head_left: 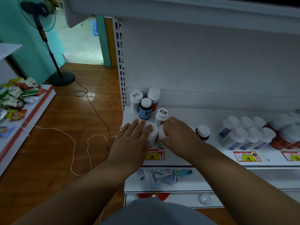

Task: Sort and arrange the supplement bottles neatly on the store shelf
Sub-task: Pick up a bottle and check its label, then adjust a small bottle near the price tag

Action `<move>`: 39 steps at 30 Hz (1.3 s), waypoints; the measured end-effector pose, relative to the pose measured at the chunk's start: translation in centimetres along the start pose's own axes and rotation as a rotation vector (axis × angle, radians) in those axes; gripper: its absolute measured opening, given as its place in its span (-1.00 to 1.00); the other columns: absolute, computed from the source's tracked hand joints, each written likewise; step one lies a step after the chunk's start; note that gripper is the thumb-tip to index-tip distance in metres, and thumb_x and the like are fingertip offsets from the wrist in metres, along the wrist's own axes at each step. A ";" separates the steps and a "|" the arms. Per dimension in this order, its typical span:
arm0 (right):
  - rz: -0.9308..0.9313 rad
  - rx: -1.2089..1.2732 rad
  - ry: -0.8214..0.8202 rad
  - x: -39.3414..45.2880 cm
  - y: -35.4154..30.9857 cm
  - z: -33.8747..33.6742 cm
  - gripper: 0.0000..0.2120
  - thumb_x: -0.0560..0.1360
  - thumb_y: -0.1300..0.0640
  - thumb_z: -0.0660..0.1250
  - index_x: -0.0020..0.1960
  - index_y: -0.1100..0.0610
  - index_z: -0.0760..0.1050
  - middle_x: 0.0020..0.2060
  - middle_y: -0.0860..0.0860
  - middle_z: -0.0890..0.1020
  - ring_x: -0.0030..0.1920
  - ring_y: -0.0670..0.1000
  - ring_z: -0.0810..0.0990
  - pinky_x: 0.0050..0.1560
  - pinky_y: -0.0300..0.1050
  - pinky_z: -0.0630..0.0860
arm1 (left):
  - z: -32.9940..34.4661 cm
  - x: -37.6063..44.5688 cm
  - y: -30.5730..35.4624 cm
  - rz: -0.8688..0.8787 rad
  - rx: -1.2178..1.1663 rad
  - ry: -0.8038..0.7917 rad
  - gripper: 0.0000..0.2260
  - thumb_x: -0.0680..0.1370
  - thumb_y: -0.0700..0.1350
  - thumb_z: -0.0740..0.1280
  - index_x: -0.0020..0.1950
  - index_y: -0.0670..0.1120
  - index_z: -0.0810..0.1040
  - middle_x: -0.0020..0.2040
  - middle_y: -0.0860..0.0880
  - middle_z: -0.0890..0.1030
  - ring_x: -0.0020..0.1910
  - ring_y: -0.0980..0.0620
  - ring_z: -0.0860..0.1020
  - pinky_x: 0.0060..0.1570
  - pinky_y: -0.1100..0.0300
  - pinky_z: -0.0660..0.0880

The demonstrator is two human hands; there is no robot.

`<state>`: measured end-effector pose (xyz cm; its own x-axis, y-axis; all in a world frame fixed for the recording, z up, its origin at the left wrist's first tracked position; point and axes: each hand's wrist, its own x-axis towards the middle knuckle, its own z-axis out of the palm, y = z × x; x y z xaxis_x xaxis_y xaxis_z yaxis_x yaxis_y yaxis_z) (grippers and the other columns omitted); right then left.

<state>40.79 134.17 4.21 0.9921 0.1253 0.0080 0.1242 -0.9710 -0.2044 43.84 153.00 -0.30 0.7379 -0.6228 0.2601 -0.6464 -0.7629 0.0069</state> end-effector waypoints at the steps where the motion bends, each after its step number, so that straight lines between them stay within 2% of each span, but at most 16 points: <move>1: 0.002 -0.006 0.000 0.1 0.1 -0.1 -0.74 0.48 0.10 0.35 -0.10 0.04 0.23 0.05 0.09 0.45 -0.01 0.08 0.43 -0.10 -0.12 0.28 | 0.0 0.0 0.1 0.000 -0.002 0.002 -0.40 0.43 0.00 0.46 0.43 -0.08 0.39 0.40 -0.15 0.45 0.41 -0.18 0.38 0.37 -0.08 0.24; 4: 0.002 -0.012 -0.016 0.1 0.0 -0.3 -0.77 0.49 0.10 0.33 -0.08 0.04 0.24 0.02 0.06 0.43 -0.04 0.06 0.44 -0.14 -0.14 0.23 | -0.1 -0.1 0.3 -0.002 -0.001 -0.001 -0.42 0.44 0.01 0.44 0.43 -0.07 0.40 0.39 -0.14 0.46 0.40 -0.17 0.39 0.37 -0.08 0.23; 7: 0.015 0.004 -0.013 0.0 -0.2 -1.1 -0.79 0.49 -0.01 0.31 -0.06 0.07 0.32 -0.10 0.01 0.44 -0.13 0.01 0.43 -0.18 -0.09 0.33 | -0.2 -0.2 0.3 -0.003 -0.012 -0.019 -0.43 0.48 0.04 0.39 0.45 -0.06 0.36 0.43 -0.15 0.41 0.43 -0.17 0.35 0.39 -0.08 0.20; 10: 0.048 -0.018 0.158 1.6 0.4 -2.5 -0.85 0.55 0.00 0.20 -0.07 0.09 0.40 -0.21 0.01 0.50 -0.18 0.02 0.48 -0.20 -0.06 0.41 | -0.6 0.0 0.3 -0.018 -0.045 -0.035 -0.46 0.55 0.11 0.26 0.49 -0.01 0.26 0.50 -0.15 0.31 0.48 -0.15 0.25 0.45 -0.07 0.19; 12: 0.078 -0.002 0.222 3.5 1.3 -3.2 -0.86 0.57 0.04 0.19 -0.02 0.10 0.43 -0.18 0.02 0.52 -0.15 0.03 0.48 -0.16 -0.04 0.44 | -0.8 0.2 0.4 -0.036 -0.064 -0.022 -0.48 0.58 0.16 0.18 0.50 0.00 0.24 0.51 -0.13 0.28 0.50 -0.12 0.22 0.46 -0.06 0.16; 15: 0.118 0.024 0.104 6.4 2.6 -2.7 -0.80 0.53 0.01 0.26 0.08 0.10 0.42 -0.11 0.03 0.49 -0.12 0.03 0.48 -0.21 -0.09 0.40 | -1.5 0.6 0.8 -0.060 -0.075 0.010 -0.49 0.58 0.19 0.09 0.49 0.00 0.25 0.49 -0.10 0.31 0.48 -0.09 0.25 0.44 0.02 0.11; 18: 0.130 0.096 -0.022 8.0 3.1 -1.6 -0.75 0.48 0.02 0.35 0.06 0.07 0.35 -0.16 -0.02 0.48 -0.15 0.02 0.48 -0.32 -0.15 0.30 | -2.3 1.3 1.3 -0.056 -0.109 0.044 -0.50 0.58 0.16 0.05 0.45 -0.04 0.30 0.43 -0.10 0.40 0.43 -0.07 0.33 0.39 0.07 0.17; 20: 0.113 0.134 -0.023 8.5 3.3 -1.2 -0.74 0.46 0.08 0.36 0.08 0.10 0.37 -0.11 0.03 0.55 -0.13 0.03 0.52 -0.27 -0.11 0.39 | -2.9 1.8 1.4 -0.062 -0.163 0.075 -0.51 0.58 0.13 0.05 0.44 -0.07 0.34 0.40 -0.10 0.43 0.41 -0.06 0.36 0.36 0.11 0.19; 23: 0.115 0.240 0.094 7.9 3.5 -2.0 -0.81 0.48 0.10 0.33 0.07 0.09 0.42 -0.08 0.04 0.56 -0.15 -0.01 0.51 -0.24 -0.13 0.39 | -3.8 2.4 1.5 -0.105 -0.342 0.099 -0.52 0.60 0.10 0.11 0.47 -0.08 0.29 0.43 -0.06 0.39 0.42 0.00 0.31 0.36 0.19 0.16; 26: 0.170 0.560 0.282 6.1 3.2 -4.1 -0.89 0.52 0.05 0.33 0.02 0.00 0.43 -0.14 -0.09 0.55 -0.18 -0.12 0.52 -0.22 -0.20 0.46 | -5.2 3.0 2.0 -0.222 -0.674 0.086 -0.55 0.62 0.06 0.19 0.48 0.00 0.25 0.43 0.04 0.35 0.36 0.12 0.32 0.33 0.22 0.24; 28: 0.210 0.827 0.339 4.3 2.7 -5.7 -0.92 0.51 0.01 0.34 -0.03 -0.03 0.47 -0.14 -0.06 0.59 -0.11 -0.03 0.61 -0.07 -0.01 0.61 | -6.7 3.4 2.9 -0.303 -0.961 0.085 -0.58 0.60 0.10 0.20 0.45 0.08 0.29 0.36 0.17 0.39 0.26 0.27 0.37 0.31 0.17 0.36; 30: 0.216 0.965 0.359 2.4 1.9 -6.9 -0.90 0.48 0.01 0.37 -0.04 -0.04 0.50 -0.11 -0.02 0.62 -0.07 0.04 0.64 -0.01 0.10 0.62 | -7.9 3.6 4.0 -0.314 -1.163 0.094 -0.54 0.54 0.21 0.19 0.42 0.13 0.32 0.29 0.22 0.43 0.24 0.31 0.40 0.28 0.14 0.42; 33: 0.212 1.031 0.414 -0.8 1.1 -8.1 -0.84 0.47 0.04 0.41 0.03 -0.02 0.52 -0.09 -0.06 0.64 -0.09 -0.07 0.64 -0.08 -0.12 0.60 | -8.3 3.3 6.1 -0.221 -1.206 0.058 -0.45 0.48 0.36 0.19 0.42 0.19 0.31 0.28 0.20 0.47 0.22 0.31 0.44 0.22 0.27 0.43; 35: 0.230 0.985 0.455 -3.0 1.0 -8.9 -0.84 0.47 0.03 0.42 0.01 0.03 0.53 -0.15 -0.10 0.63 -0.17 -0.16 0.62 -0.18 -0.29 0.54 | -7.9 3.3 7.6 -0.182 -1.164 0.000 -0.42 0.42 0.40 0.17 0.40 0.24 0.30 0.25 0.23 0.48 0.21 0.28 0.45 0.22 0.17 0.45; 37: 0.292 0.884 0.484 -5.0 1.4 -9.5 -0.78 0.42 -0.08 0.43 -0.03 0.02 0.53 -0.19 -0.09 0.63 -0.22 -0.13 0.59 -0.23 -0.29 0.55 | -7.6 3.3 9.2 -0.141 -1.095 -0.047 -0.42 0.40 0.41 0.14 0.38 0.25 0.31 0.22 0.23 0.48 0.18 0.28 0.46 0.21 0.13 0.45; 39: 0.351 0.837 0.512 -6.9 2.3 -10.0 -0.74 0.37 -0.13 0.45 -0.07 0.00 0.52 -0.19 -0.06 0.63 -0.22 -0.08 0.59 -0.20 -0.18 0.58 | -7.7 3.4 11.0 -0.100 -1.080 -0.087 -0.55 0.42 0.38 0.15 0.29 0.34 0.31 0.20 0.27 0.45 0.14 0.35 0.44 0.14 0.31 0.41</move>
<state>34.45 129.06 13.44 0.8833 -0.4282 0.1908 -0.0311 -0.4596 -0.8876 37.73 143.77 8.05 0.7803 -0.6091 0.1422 -0.3808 -0.2822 0.8806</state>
